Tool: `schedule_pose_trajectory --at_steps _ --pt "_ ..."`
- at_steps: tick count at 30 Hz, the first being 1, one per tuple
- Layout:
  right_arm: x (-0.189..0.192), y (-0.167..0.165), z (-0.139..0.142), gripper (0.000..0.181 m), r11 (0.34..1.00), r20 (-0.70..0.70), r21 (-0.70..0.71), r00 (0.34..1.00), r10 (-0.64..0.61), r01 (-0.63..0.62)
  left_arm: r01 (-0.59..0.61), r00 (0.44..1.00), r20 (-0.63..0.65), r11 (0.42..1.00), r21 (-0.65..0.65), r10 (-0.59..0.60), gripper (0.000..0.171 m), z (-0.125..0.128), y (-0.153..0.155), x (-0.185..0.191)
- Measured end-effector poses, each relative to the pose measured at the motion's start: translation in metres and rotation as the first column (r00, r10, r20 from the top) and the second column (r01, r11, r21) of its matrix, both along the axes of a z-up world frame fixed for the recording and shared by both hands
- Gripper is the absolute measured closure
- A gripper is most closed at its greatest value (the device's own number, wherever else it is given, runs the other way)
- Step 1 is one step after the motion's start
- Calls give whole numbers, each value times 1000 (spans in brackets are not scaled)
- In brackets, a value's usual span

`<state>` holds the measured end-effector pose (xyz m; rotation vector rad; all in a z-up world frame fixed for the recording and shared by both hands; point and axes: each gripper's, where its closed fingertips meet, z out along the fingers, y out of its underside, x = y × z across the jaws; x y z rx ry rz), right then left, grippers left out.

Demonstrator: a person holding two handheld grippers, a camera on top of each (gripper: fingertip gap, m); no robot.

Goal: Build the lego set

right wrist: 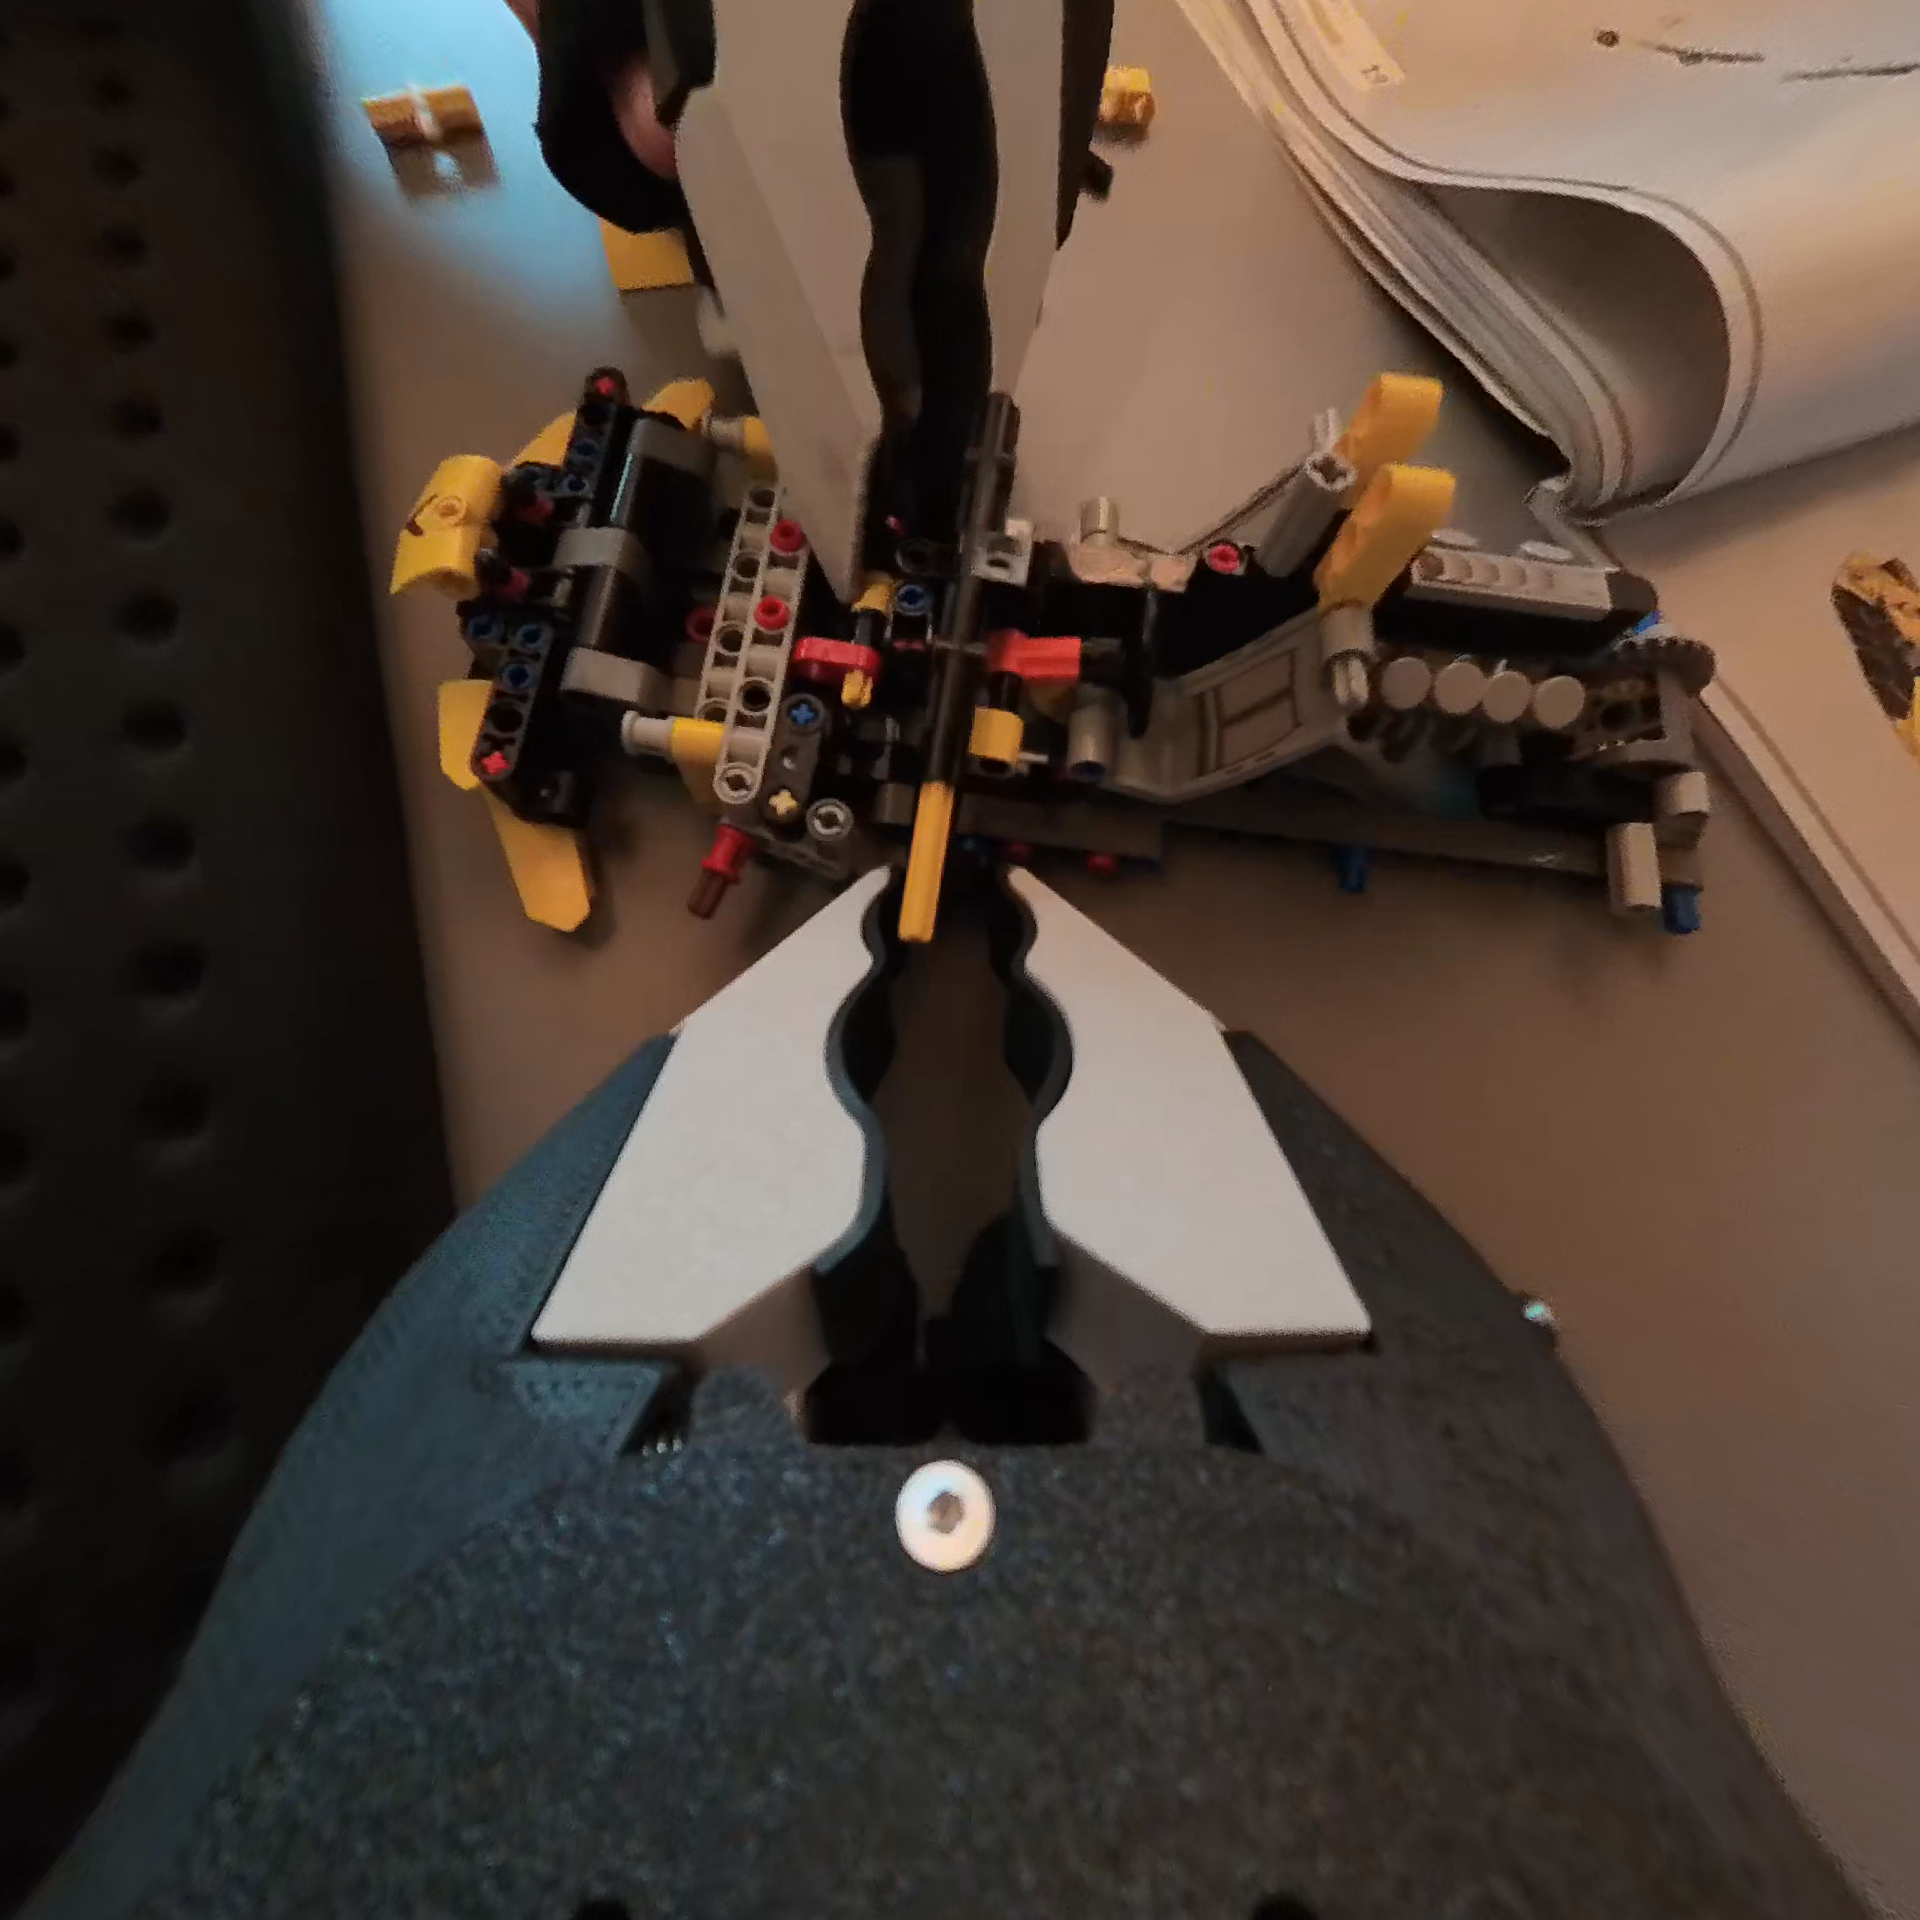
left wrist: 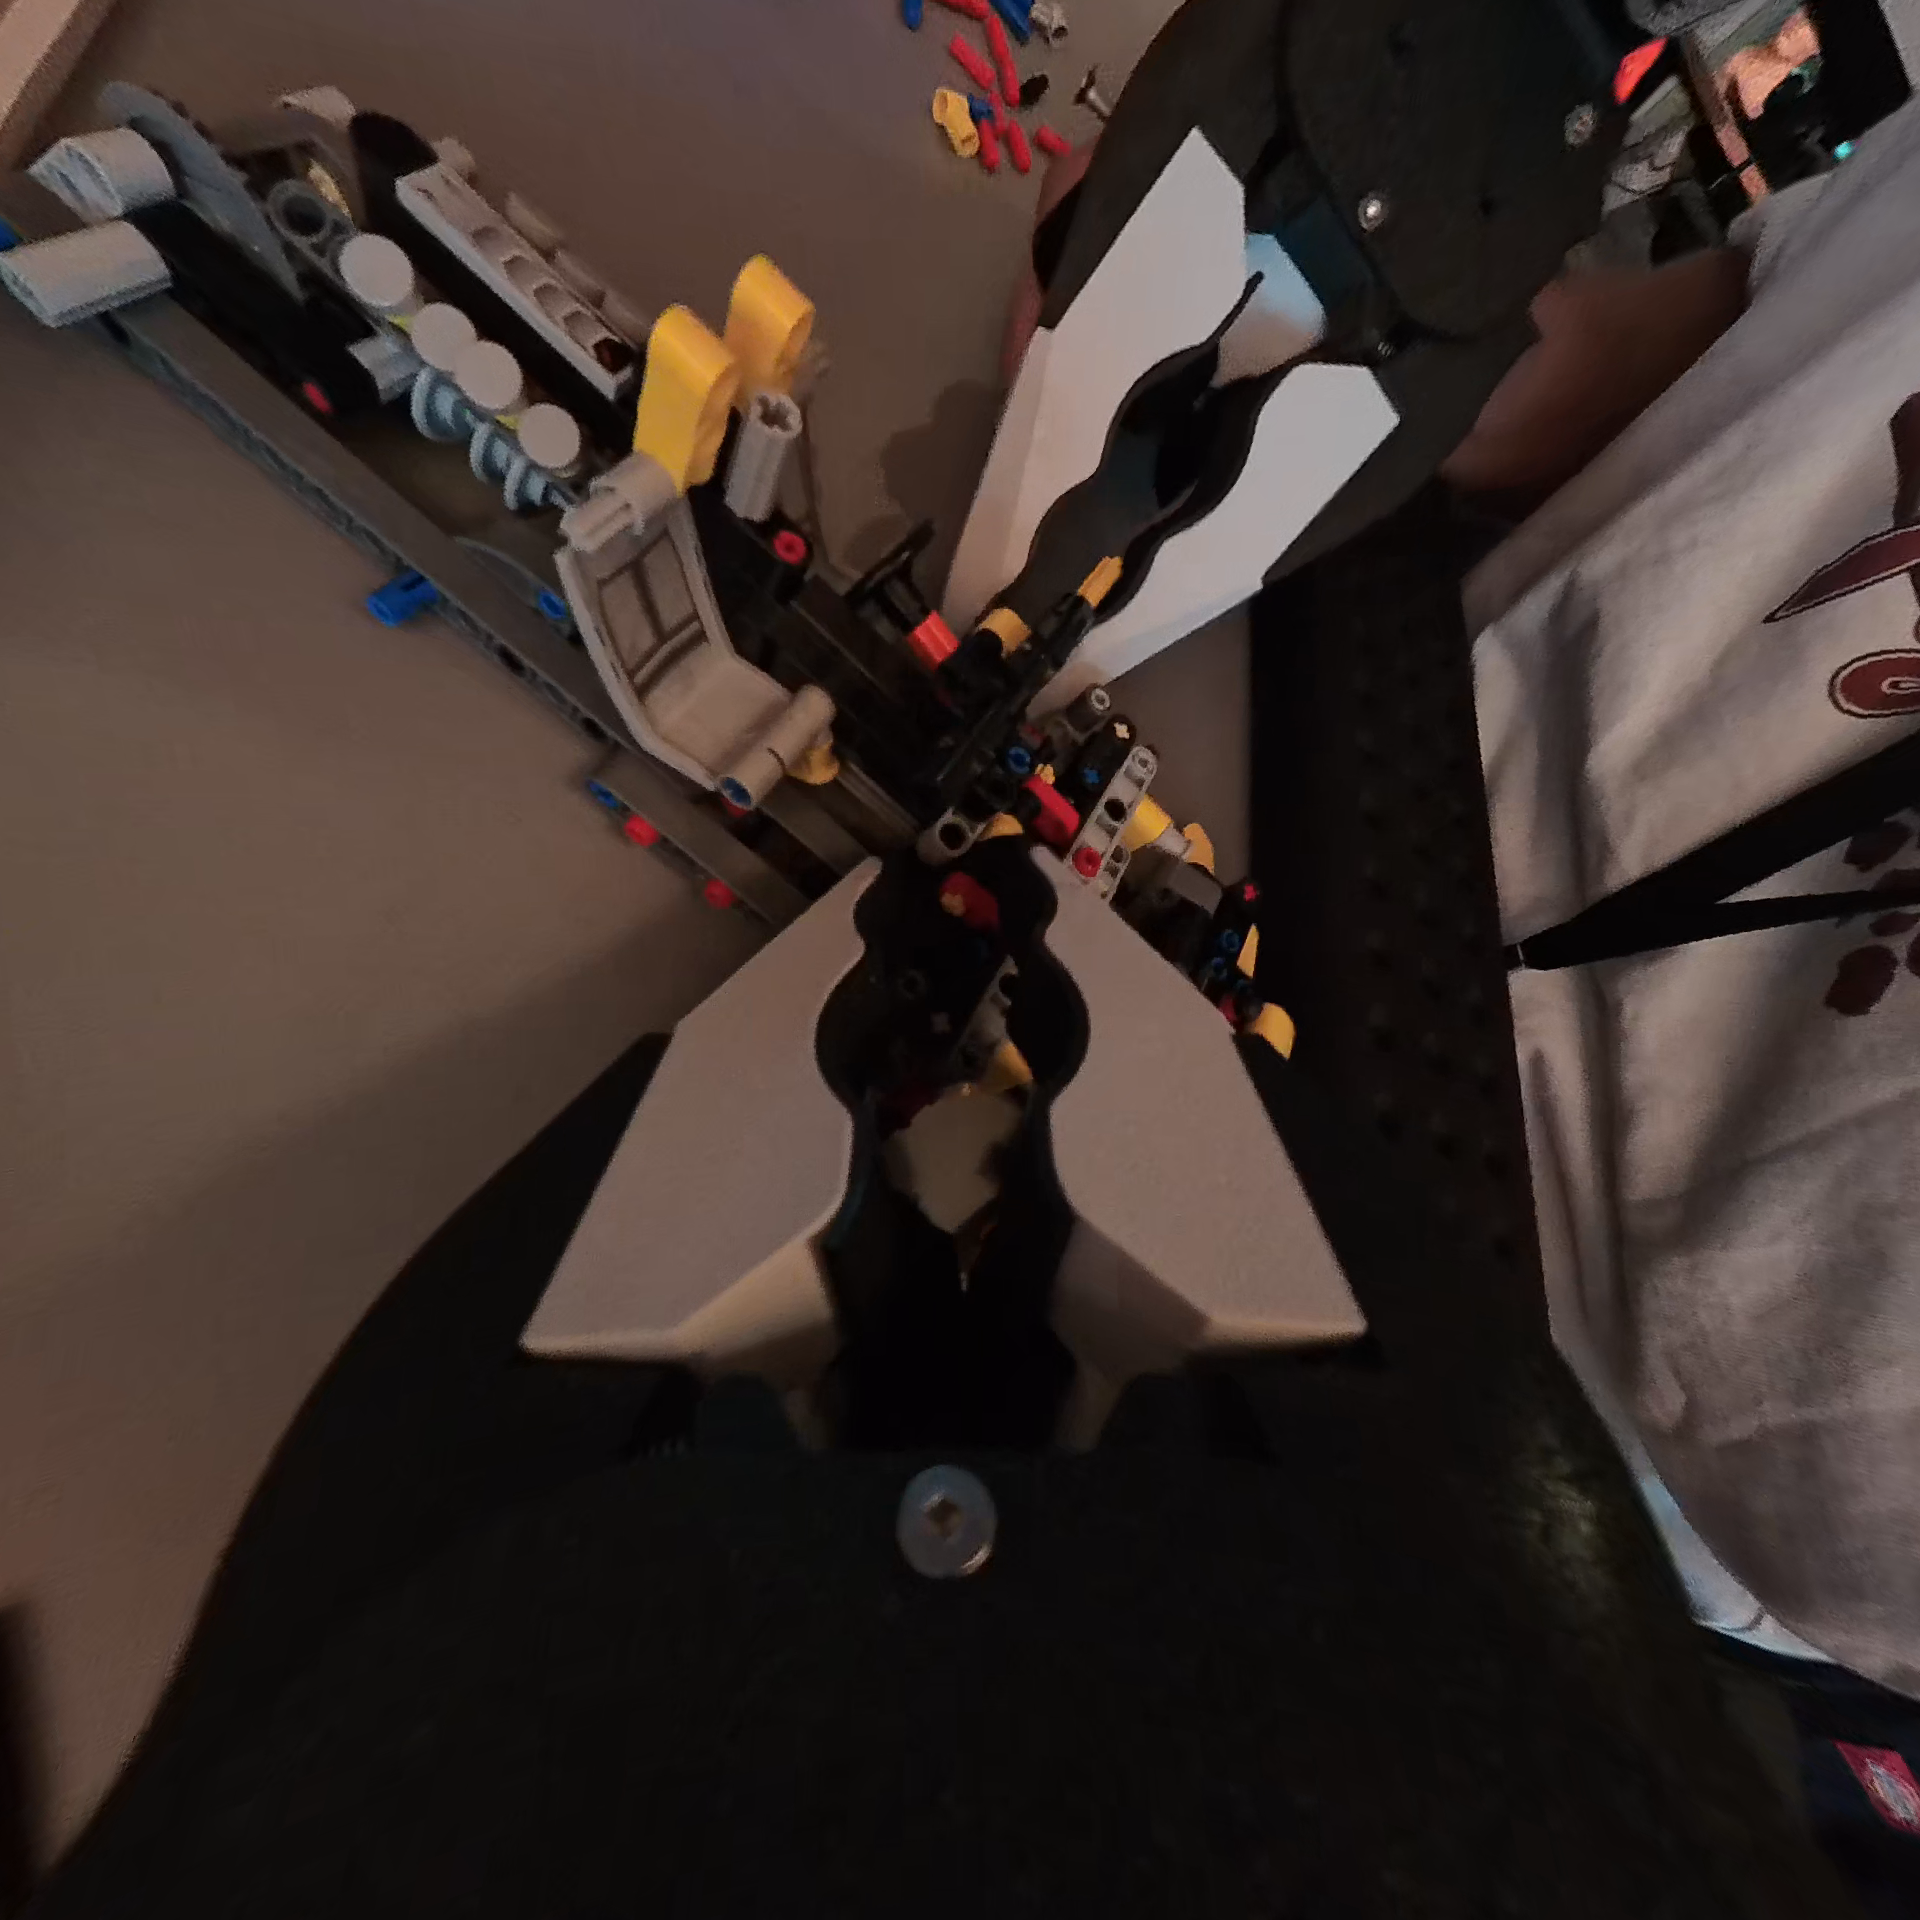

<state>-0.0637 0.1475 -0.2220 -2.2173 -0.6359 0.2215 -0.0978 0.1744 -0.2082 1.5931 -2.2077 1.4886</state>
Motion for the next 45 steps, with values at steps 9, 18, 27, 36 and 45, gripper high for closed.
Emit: schedule_pose_trajectory --at_steps 9,18,27,36,45 --pt "7 -9 17 164 998 -25 60 999 -24 25 12 1000 1 1000 0 -12 159 2 -3 -1" --pt "6 2 43 171 977 -194 185 979 -69 106 -128 980 150 991 -48 133 152 45 47 3" --pt "-3 6 49 162 978 -285 176 957 -61 115 -81 993 79 996 -31 83 152 26 21 7" --pt "-4 10 28 162 990 -166 109 984 -71 90 -43 998 28 989 -143 47 155 22 0 13" --pt "-5 10 26 166 996 -87 85 996 -33 41 -49 996 73 989 -143 60 164 27 -7 21"
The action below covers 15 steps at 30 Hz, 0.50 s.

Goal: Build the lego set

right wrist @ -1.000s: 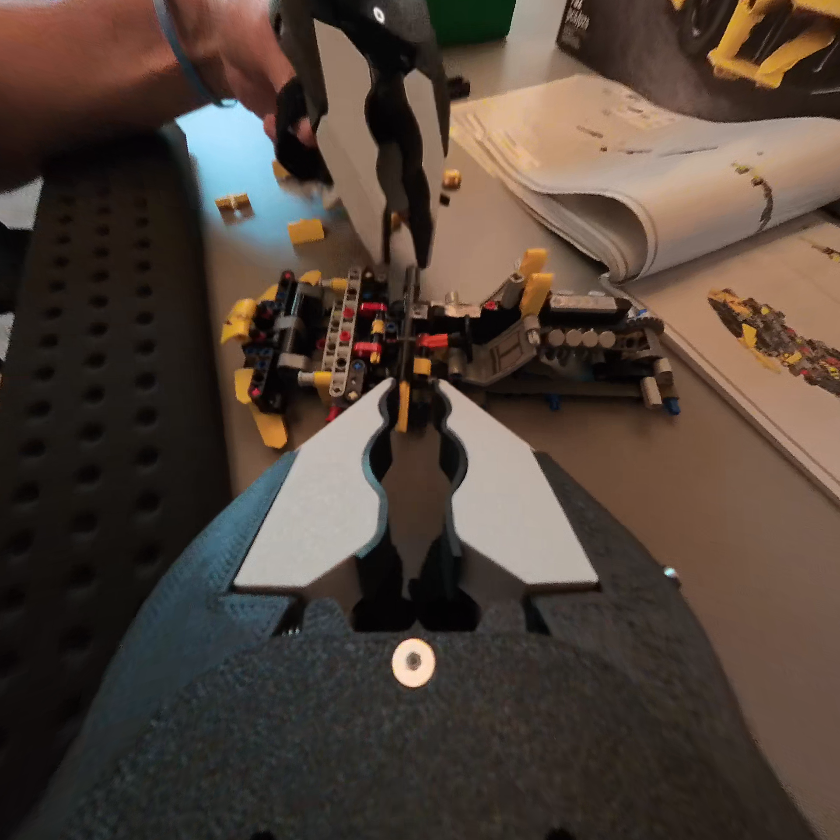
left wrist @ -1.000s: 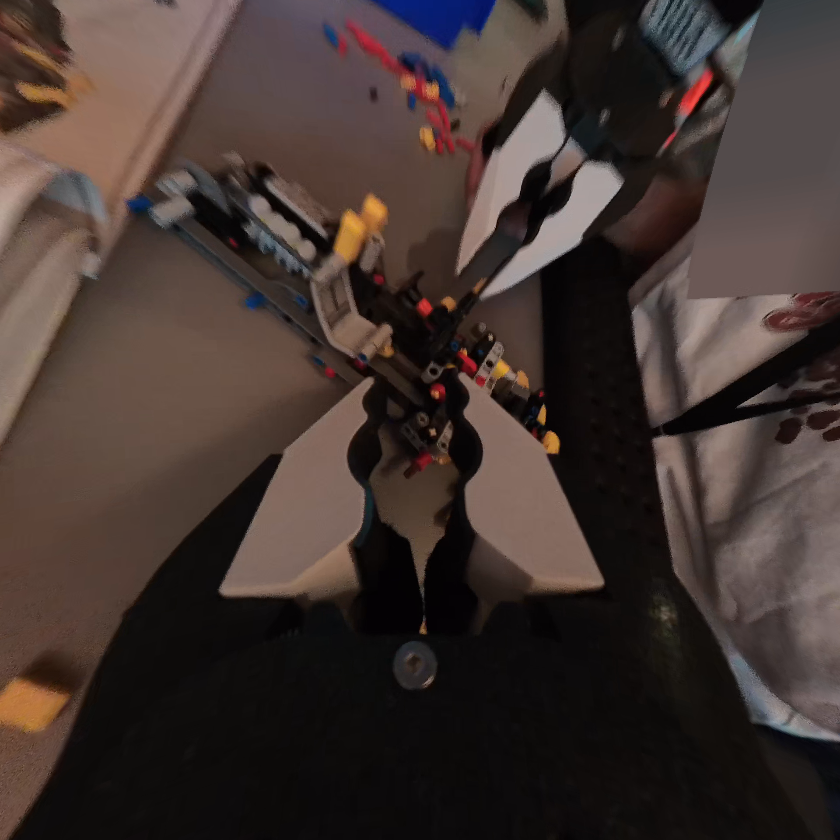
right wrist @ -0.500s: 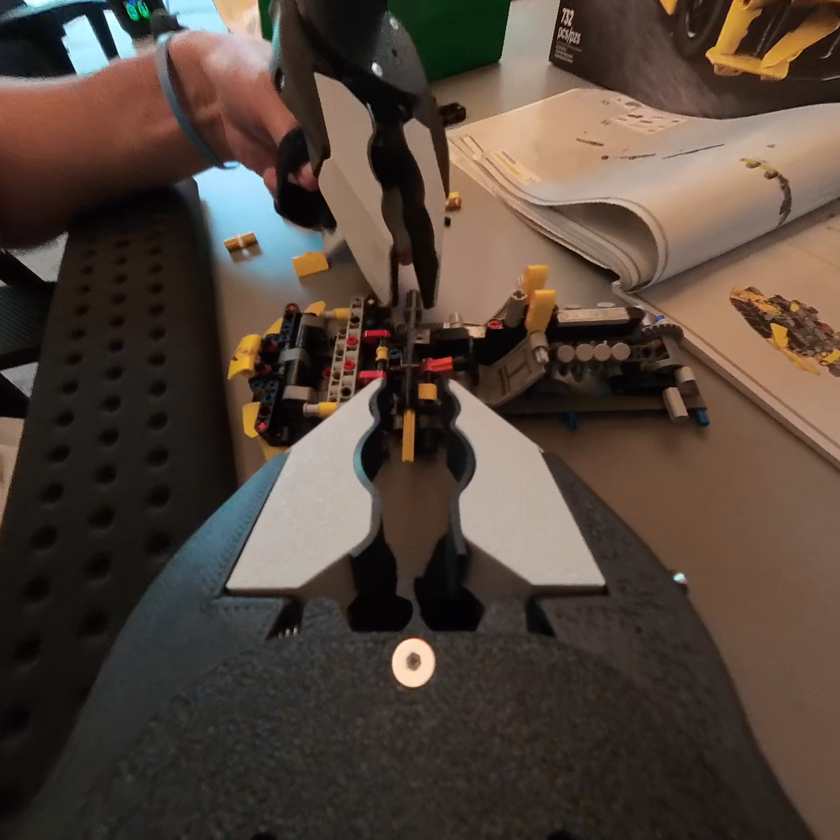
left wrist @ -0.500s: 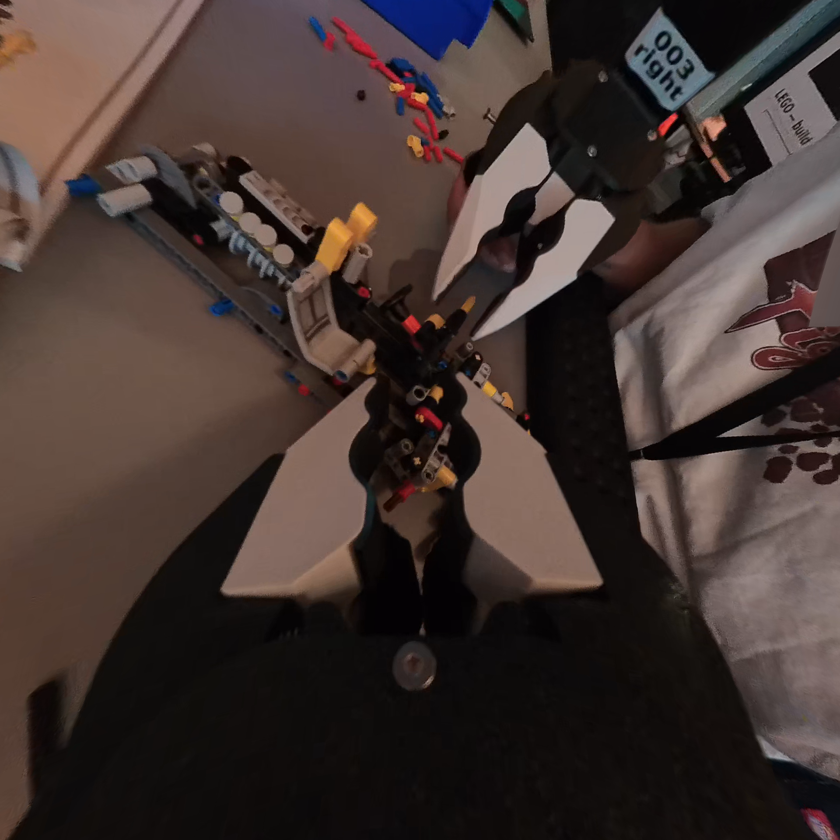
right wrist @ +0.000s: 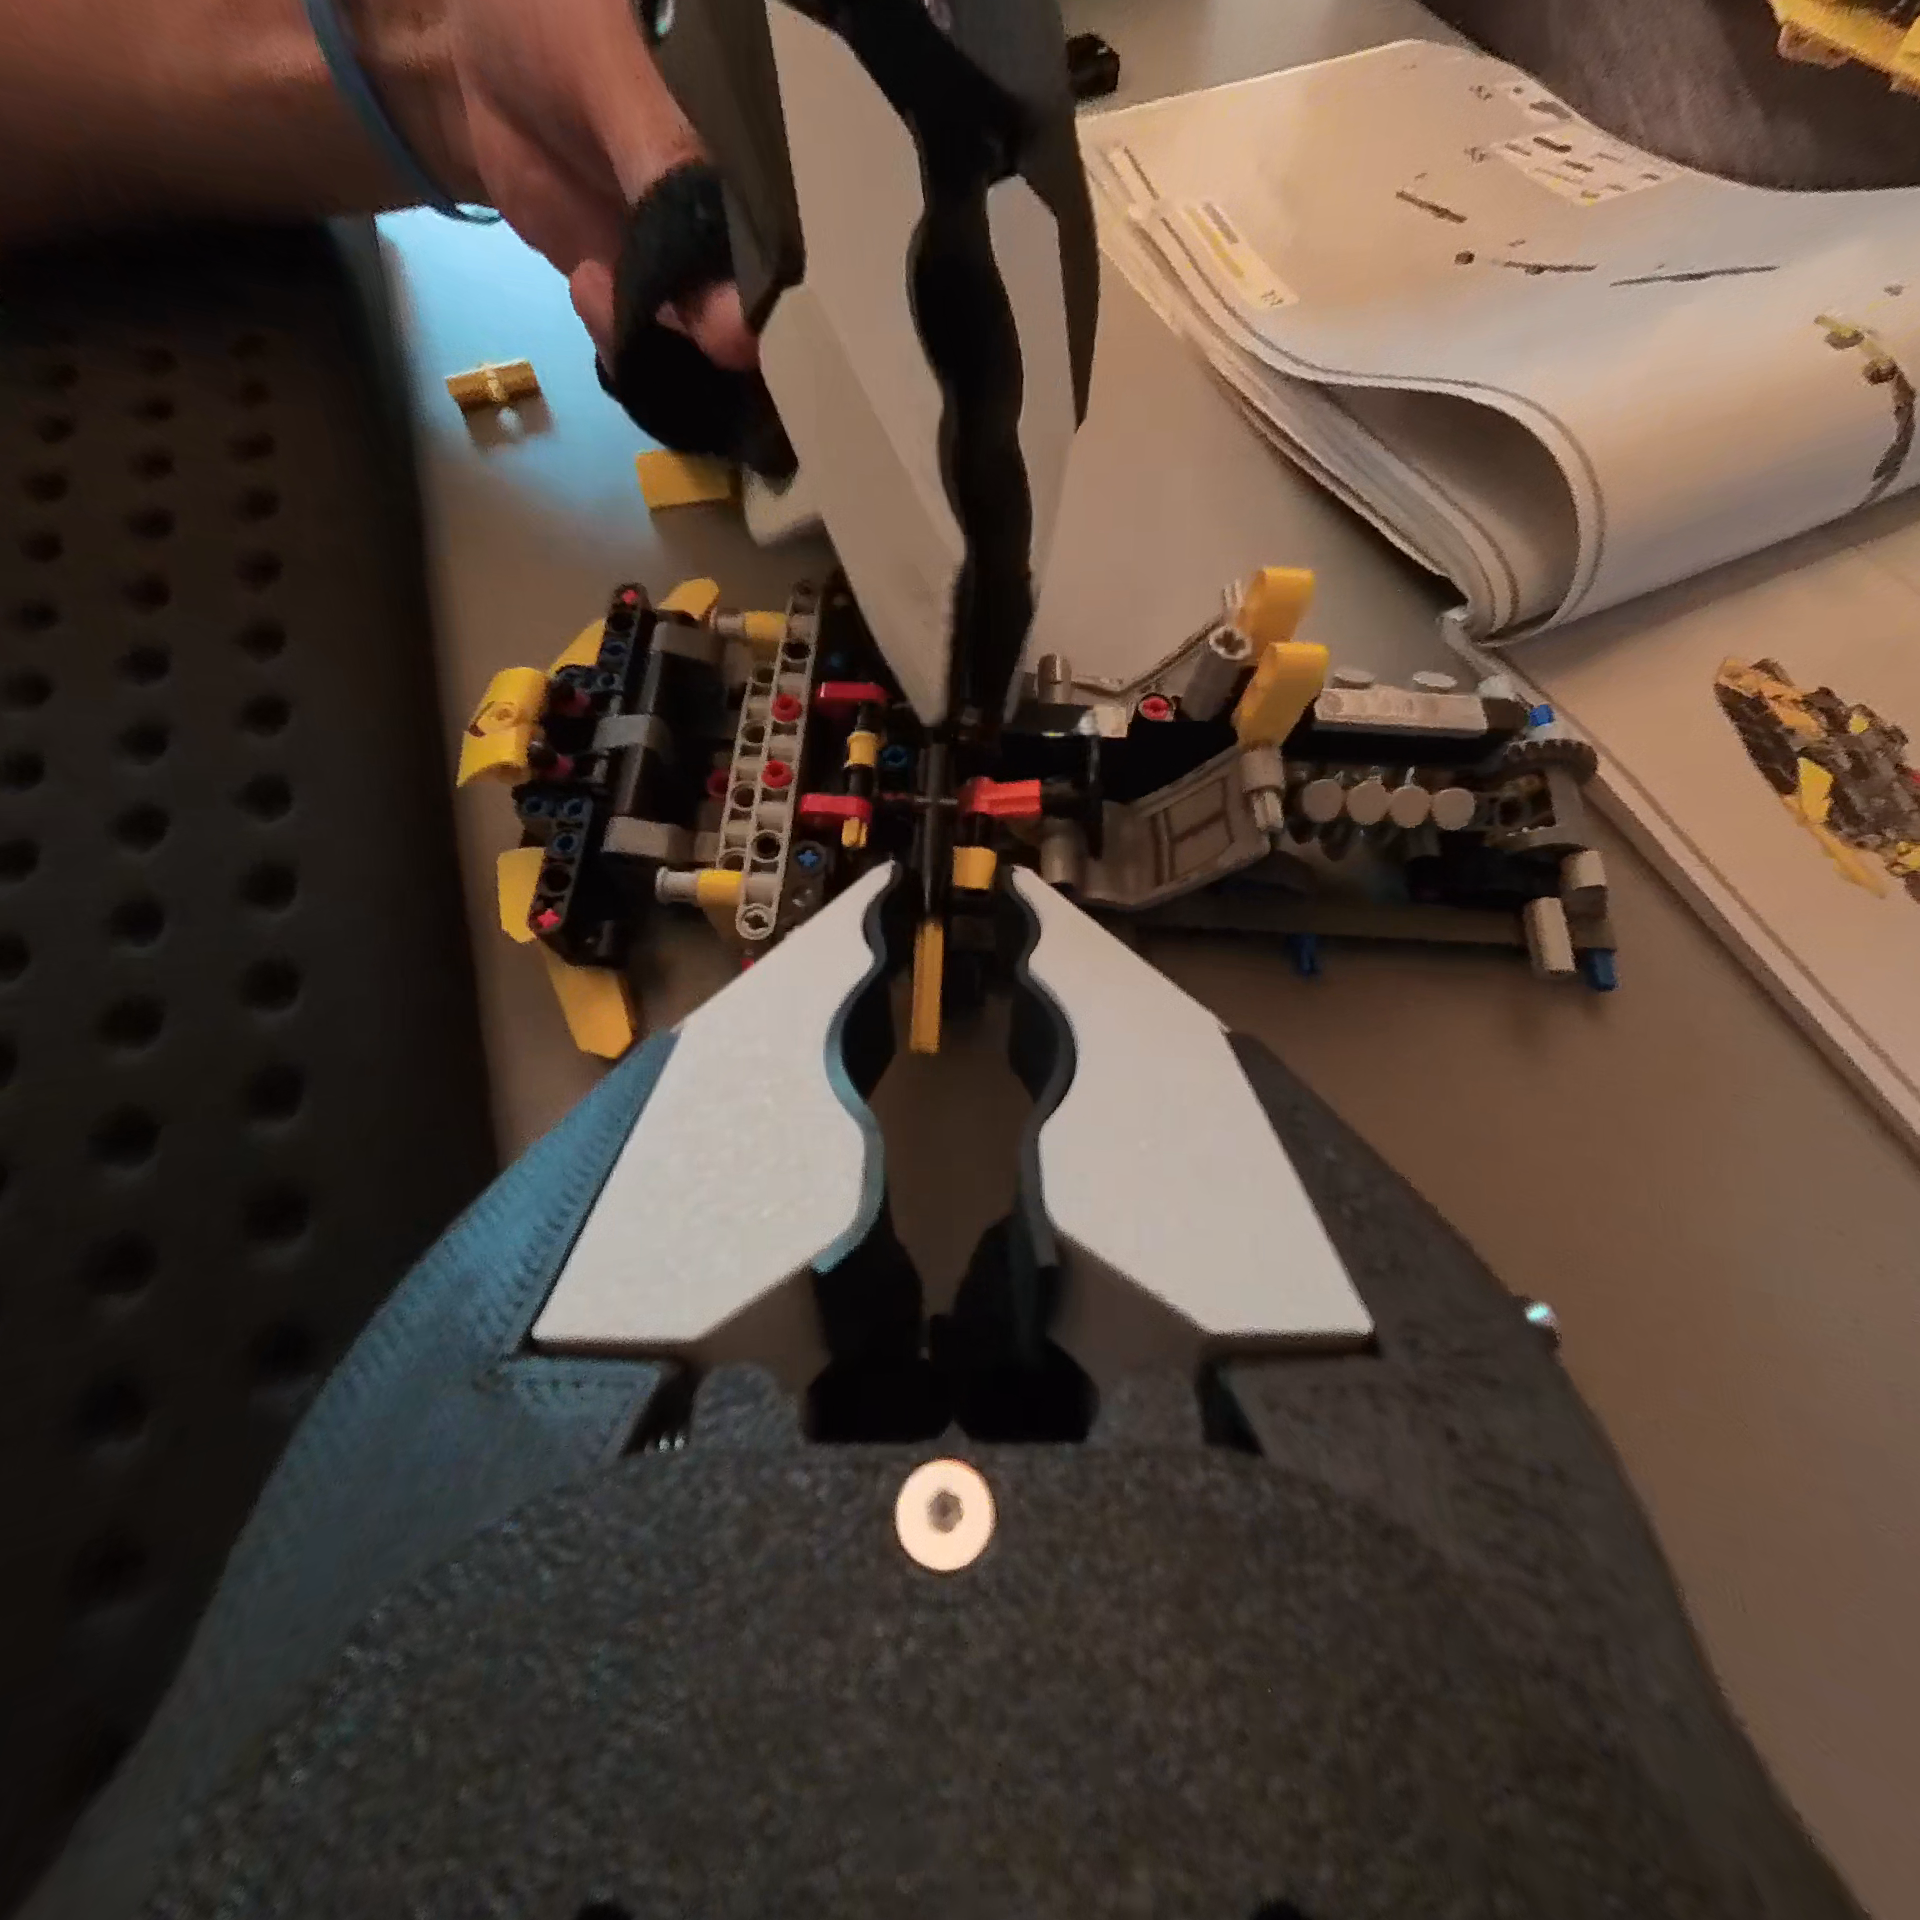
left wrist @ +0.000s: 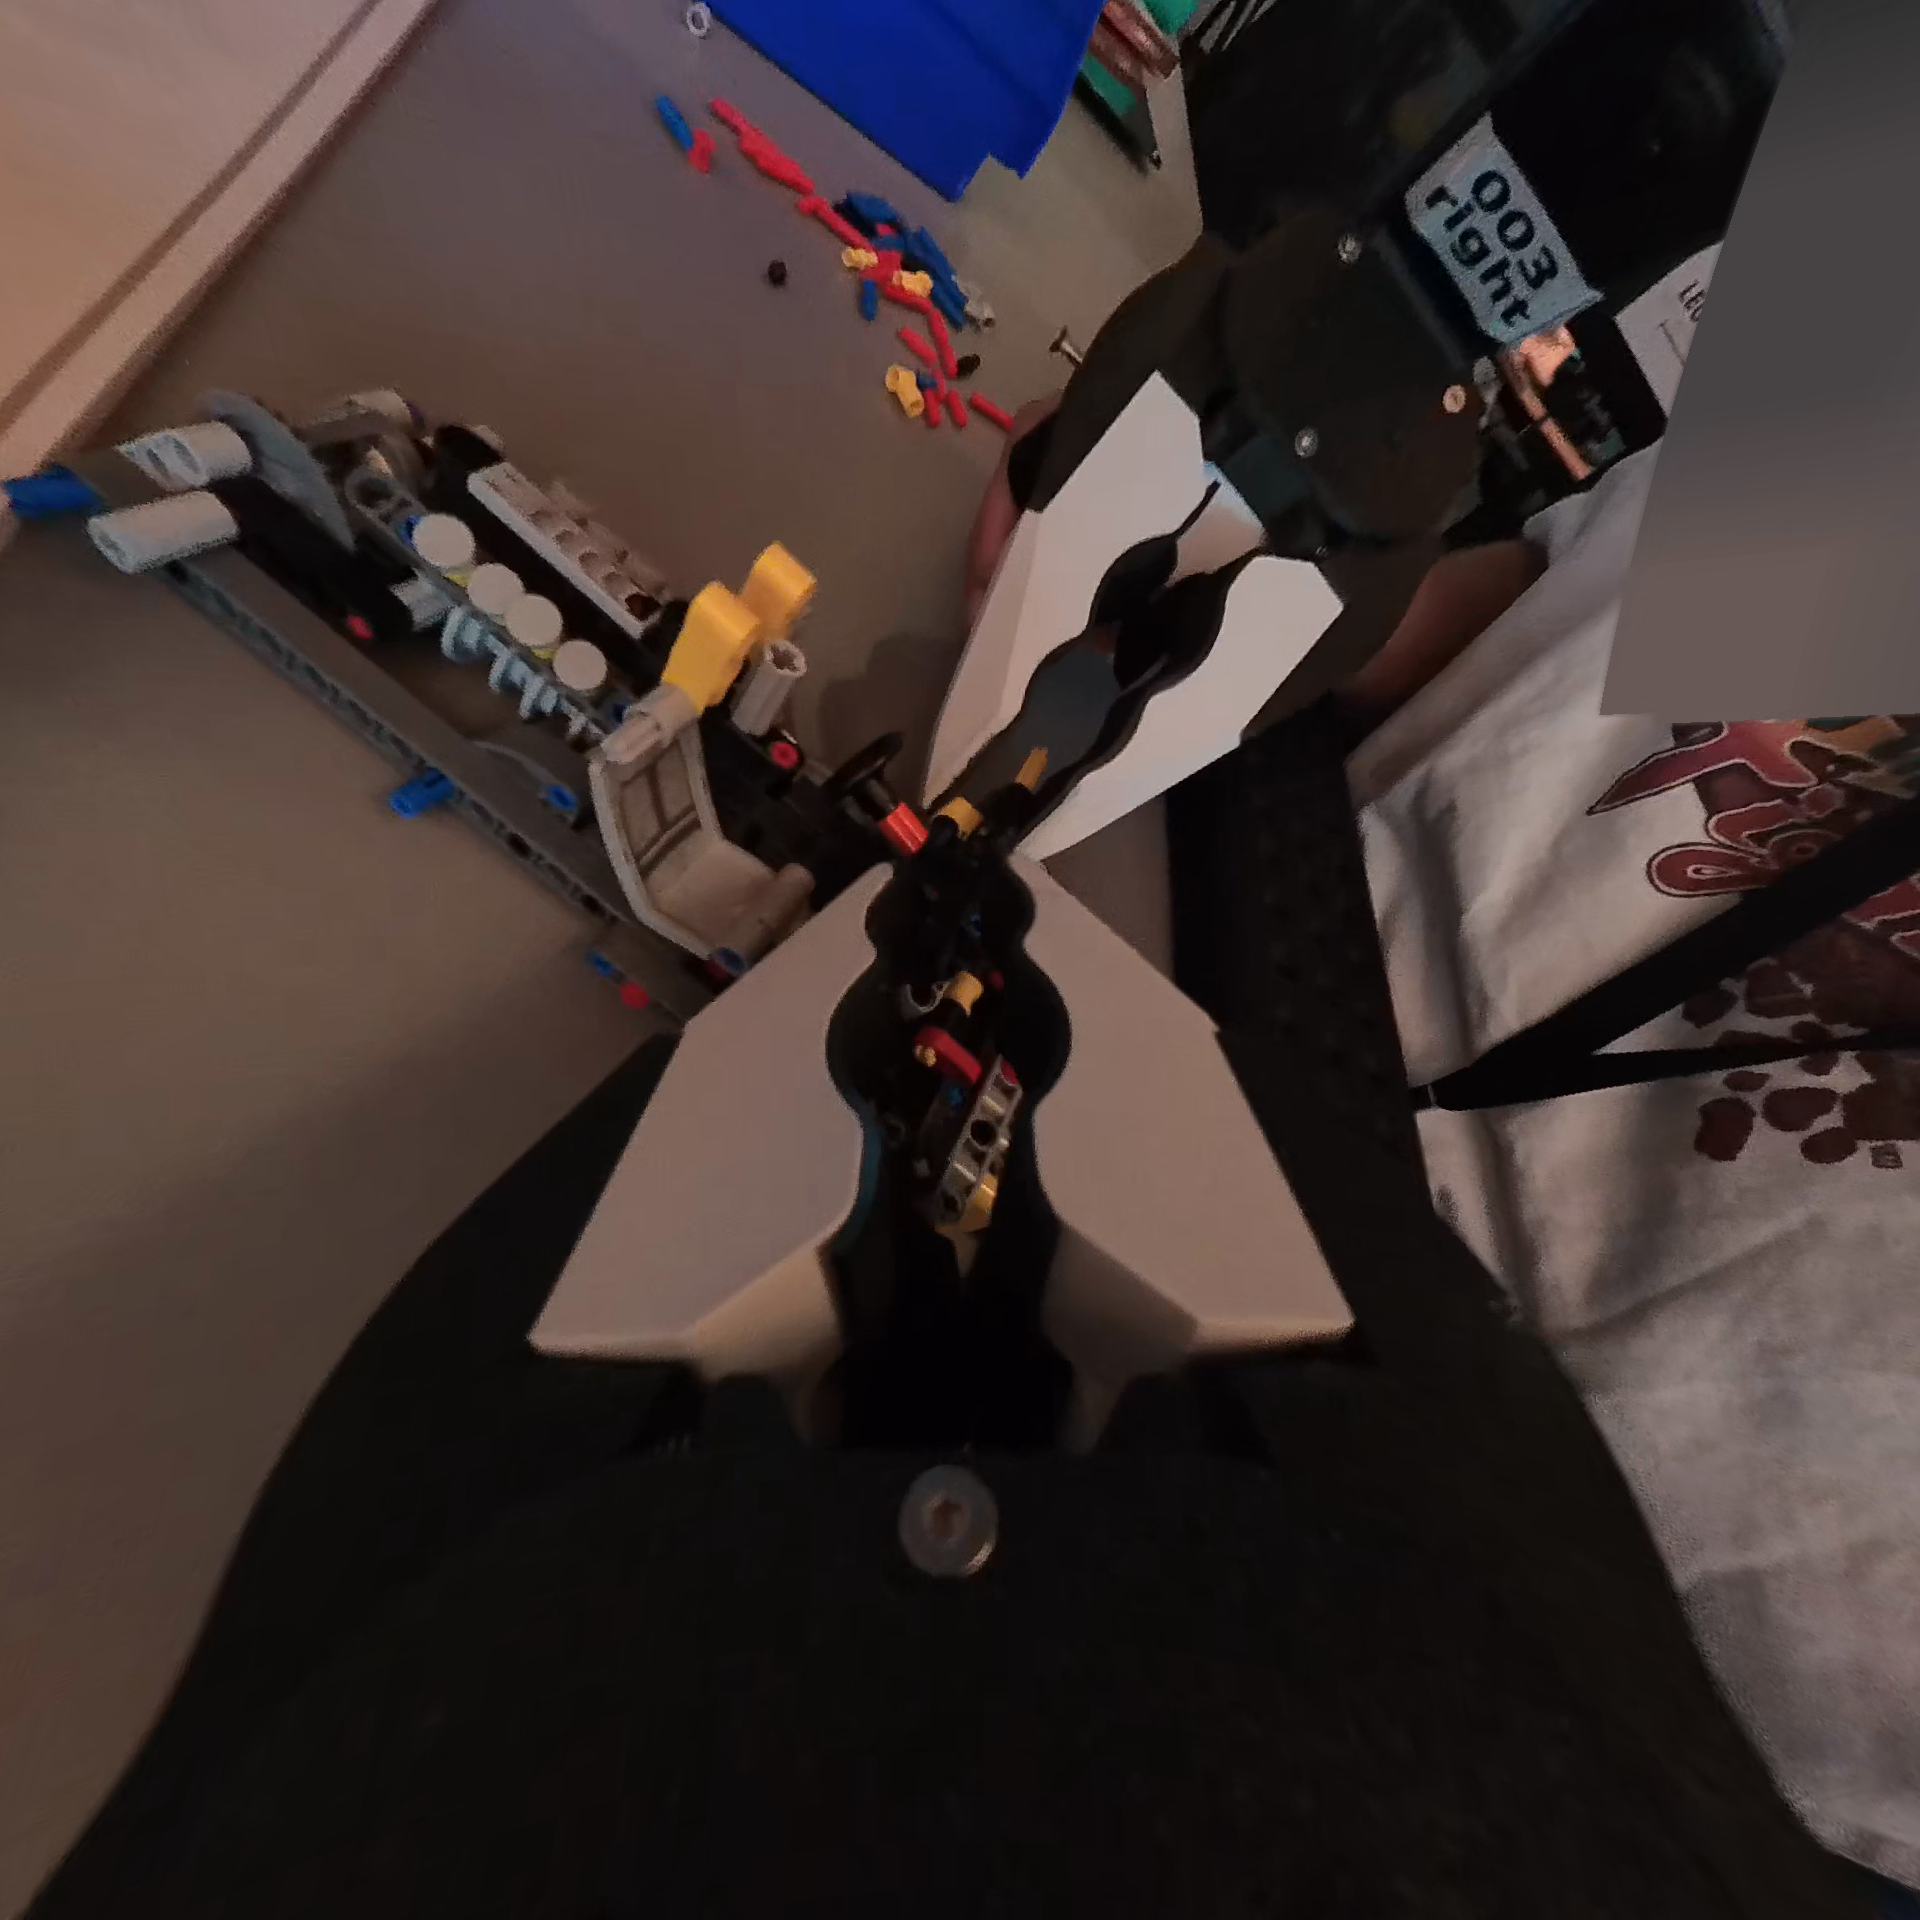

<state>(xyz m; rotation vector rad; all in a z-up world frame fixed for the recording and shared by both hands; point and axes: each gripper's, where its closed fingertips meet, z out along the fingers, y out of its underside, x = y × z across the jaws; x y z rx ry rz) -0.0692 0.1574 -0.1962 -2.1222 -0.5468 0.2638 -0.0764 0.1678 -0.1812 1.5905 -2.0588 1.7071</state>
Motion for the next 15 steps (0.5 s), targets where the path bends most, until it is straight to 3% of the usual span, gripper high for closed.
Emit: schedule_pose_trajectory --at_steps 4,7,11,15 --pt "-1 1 0 166 999 -11 -40 1000 17 -18 -18 1000 10 999 41 18 162 2 7 0" --pt "-2 2 -1 166 998 -4 -59 1000 27 -27 -35 999 -12 996 79 36 143 -3 13 -4" --pt "-2 2 -1 166 994 27 -95 998 49 -46 8 999 -32 995 95 -5 135 -11 1 -8" --pt "-1 0 -2 166 988 51 -147 997 62 -54 -15 1000 -14 987 162 18 148 -14 4 -5"
